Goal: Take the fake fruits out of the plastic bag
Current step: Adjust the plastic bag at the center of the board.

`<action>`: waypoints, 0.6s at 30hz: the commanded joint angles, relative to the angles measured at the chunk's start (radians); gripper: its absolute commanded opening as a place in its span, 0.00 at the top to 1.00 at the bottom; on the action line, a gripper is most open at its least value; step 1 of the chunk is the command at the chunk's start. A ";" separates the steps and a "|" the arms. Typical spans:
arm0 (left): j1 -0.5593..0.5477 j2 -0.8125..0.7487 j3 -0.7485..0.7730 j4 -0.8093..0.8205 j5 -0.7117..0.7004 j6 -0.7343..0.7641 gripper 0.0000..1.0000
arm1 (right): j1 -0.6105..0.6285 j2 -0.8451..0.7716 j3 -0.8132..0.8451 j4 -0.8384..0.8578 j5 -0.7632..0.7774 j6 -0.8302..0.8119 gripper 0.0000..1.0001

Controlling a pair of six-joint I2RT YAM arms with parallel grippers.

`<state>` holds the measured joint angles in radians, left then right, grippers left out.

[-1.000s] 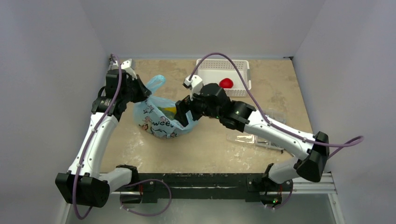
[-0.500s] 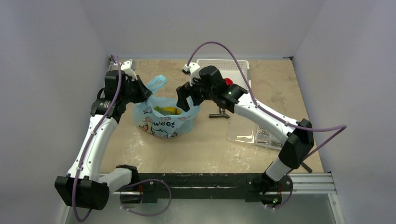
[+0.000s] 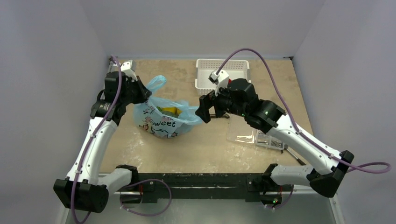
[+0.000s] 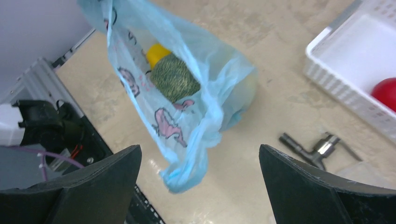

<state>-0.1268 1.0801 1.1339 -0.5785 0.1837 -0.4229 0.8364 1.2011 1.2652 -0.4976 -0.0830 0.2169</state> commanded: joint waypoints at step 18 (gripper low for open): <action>-0.022 -0.084 -0.051 0.112 -0.042 0.102 1.00 | -0.023 0.418 0.442 0.099 -0.009 -0.205 0.01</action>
<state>-0.1402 1.0142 1.0935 -0.5304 0.1303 -0.3470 0.8158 1.5475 1.7309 -0.4801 -0.0181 0.0650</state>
